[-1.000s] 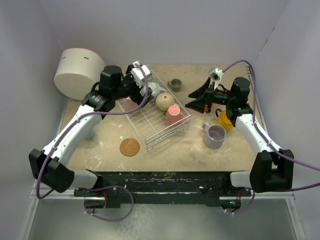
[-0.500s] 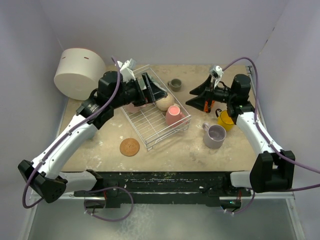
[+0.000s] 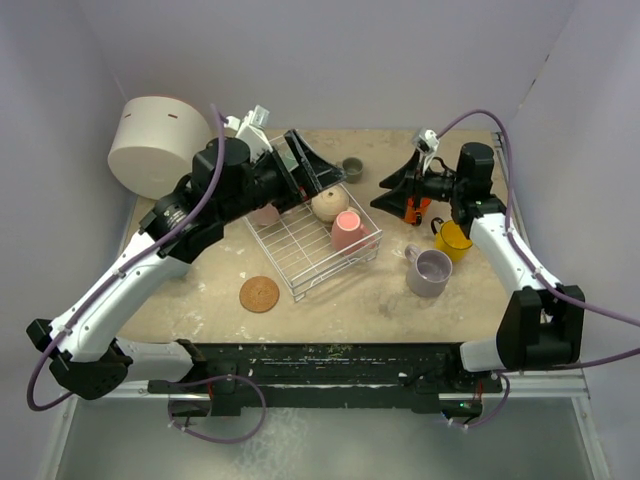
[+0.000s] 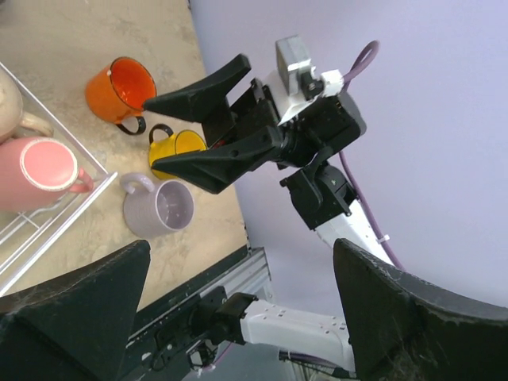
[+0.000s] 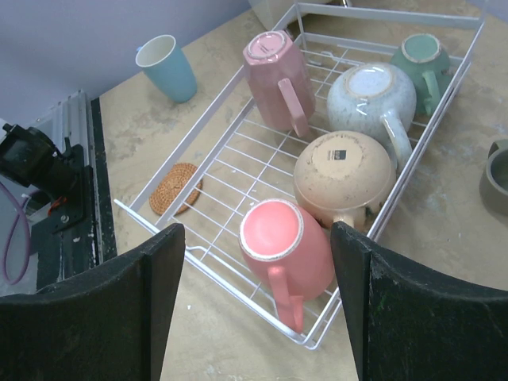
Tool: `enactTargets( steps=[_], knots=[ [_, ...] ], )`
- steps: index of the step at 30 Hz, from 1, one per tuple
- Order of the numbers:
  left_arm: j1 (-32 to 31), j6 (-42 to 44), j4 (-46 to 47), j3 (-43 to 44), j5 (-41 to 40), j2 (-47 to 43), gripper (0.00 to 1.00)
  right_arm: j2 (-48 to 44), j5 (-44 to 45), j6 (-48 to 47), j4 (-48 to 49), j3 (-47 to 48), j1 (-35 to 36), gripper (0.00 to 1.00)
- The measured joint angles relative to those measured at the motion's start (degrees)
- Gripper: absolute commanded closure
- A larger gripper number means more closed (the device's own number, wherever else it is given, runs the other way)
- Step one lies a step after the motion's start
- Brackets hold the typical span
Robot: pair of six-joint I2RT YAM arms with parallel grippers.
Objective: Load the cups into the dish rack
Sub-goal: Adjust the cup in the dish rack.
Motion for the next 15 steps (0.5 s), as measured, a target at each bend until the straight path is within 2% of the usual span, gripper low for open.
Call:
enactTargets(
  steps=[11, 15],
  knots=[
    [-0.1, -1.5, 1.3, 5.0, -2.0, 3.1, 0.01, 1.0, 0.3, -1.1, -1.2, 0.0, 0.0, 0.24],
    [-1.9, -1.9, 1.6, 6.4, -2.4, 4.9, 0.01, 1.0, -0.1, -1.1, -1.2, 0.0, 0.0, 0.24]
  ],
)
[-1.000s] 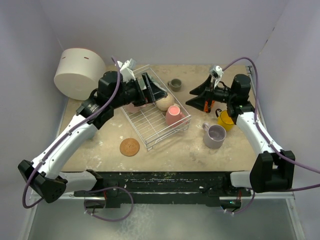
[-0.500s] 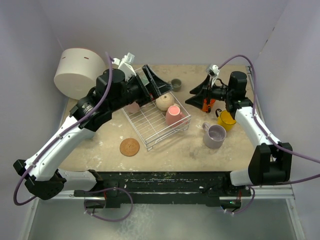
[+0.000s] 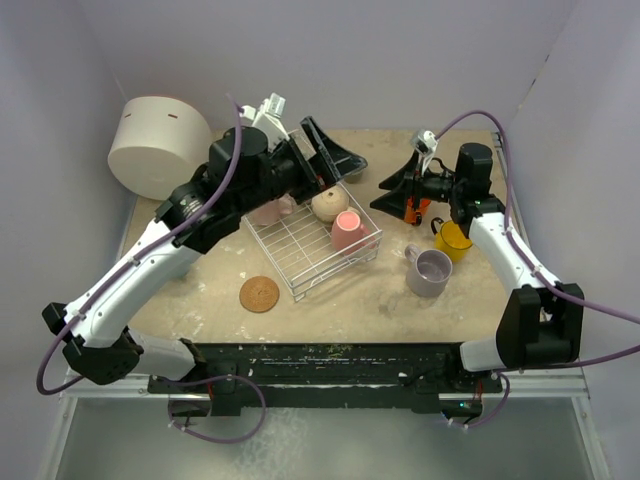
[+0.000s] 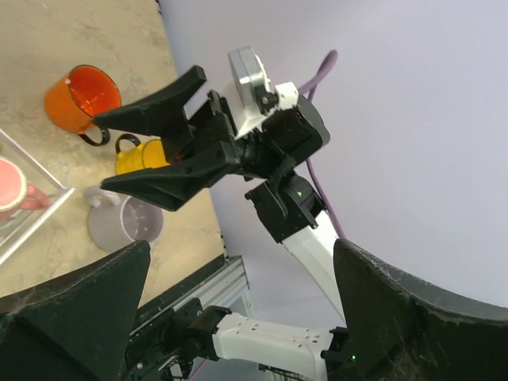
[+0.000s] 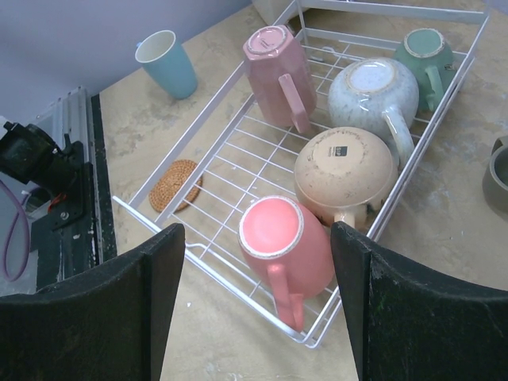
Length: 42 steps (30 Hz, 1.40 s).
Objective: Load the cups into the dish rack
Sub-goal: Adjust the cup in the dish rack.
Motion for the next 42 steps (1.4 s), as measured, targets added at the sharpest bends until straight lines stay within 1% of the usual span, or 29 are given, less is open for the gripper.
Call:
enactTargets(
  steps=[5, 8, 16, 42],
  knots=[
    [-3.8, 0.0, -0.1, 2.6, -1.3, 2.1, 0.01, -0.5, -0.4, 0.0, 0.0, 0.0, 0.0, 0.24],
    [-4.7, 0.2, -0.2, 3.7, -2.1, 2.5, 0.01, -0.7, -0.5, 0.0, 0.0, 0.0, 0.0, 0.24],
    [-4.6, 1.0, -0.3, 5.3, -4.4, 2.6, 0.01, -0.7, -0.4, 0.0, 0.0, 0.0, 0.0, 0.24],
    [-5.1, 2.5, -0.5, 8.2, -5.8, 4.5, 0.01, -0.7, -0.4, 0.0, 0.0, 0.0, 0.0, 0.24]
  ],
)
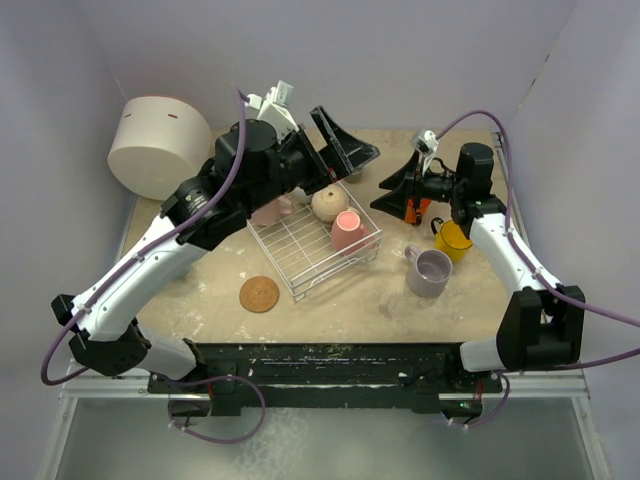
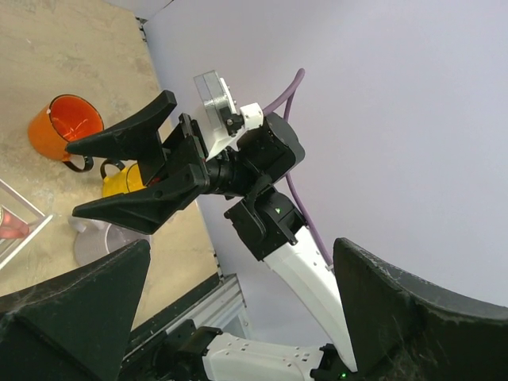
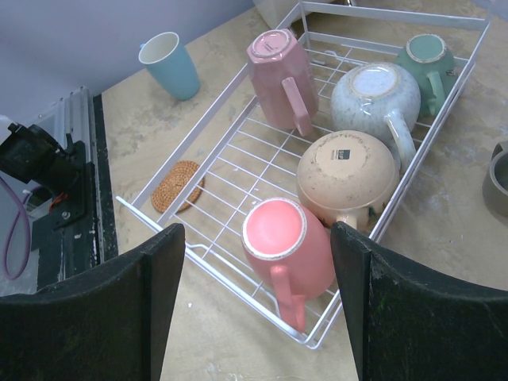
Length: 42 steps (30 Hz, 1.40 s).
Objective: Load the cups into the dish rack
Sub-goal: Adjust the cup in the dish rack.
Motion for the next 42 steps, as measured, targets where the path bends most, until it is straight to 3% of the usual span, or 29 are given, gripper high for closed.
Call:
enactTargets(
  steps=[20, 32, 42],
  knots=[
    [-0.6, 1.9, -3.2, 4.0, 0.6, 4.3, 0.01, 0.0, 0.0, 0.0, 0.0, 0.0, 0.0, 0.24],
    [-0.6, 5.1, -5.1, 3.5, -7.3, -2.4, 0.01, 0.0, 0.0, 0.0, 0.0, 0.0, 0.0, 0.24],
    [-0.6, 5.1, -5.5, 5.6, -8.3, -2.0, 0.01, 0.0, 0.0, 0.0, 0.0, 0.0, 0.0, 0.24]
  ],
)
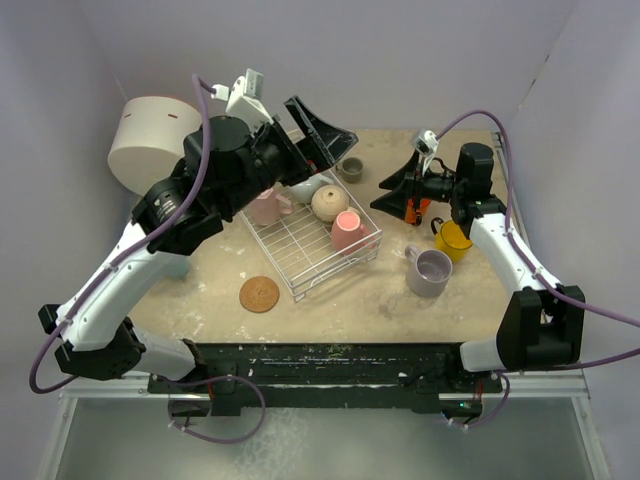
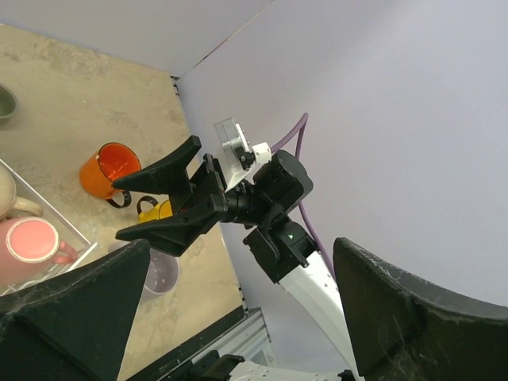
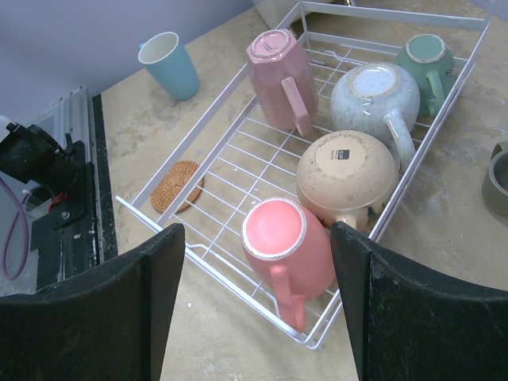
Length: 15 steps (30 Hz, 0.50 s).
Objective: Load the cups into the dish rack
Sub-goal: Adjust the cup in the dish rack.
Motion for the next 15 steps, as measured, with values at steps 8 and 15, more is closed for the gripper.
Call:
enactTargets(
  steps=[8, 15],
  knots=[
    [0.0, 2.5, 0.1, 0.3, -0.6, 0.2, 0.01, 0.0, 1.7, -4.4, -5.0, 2.4, 0.5, 0.25],
    [0.0, 19.5, 10.3, -11.3, -4.2, -5.6, 0.01, 2.0, 10.1, -14.9, -15.4, 14.6, 8.1, 0.25]
  ],
)
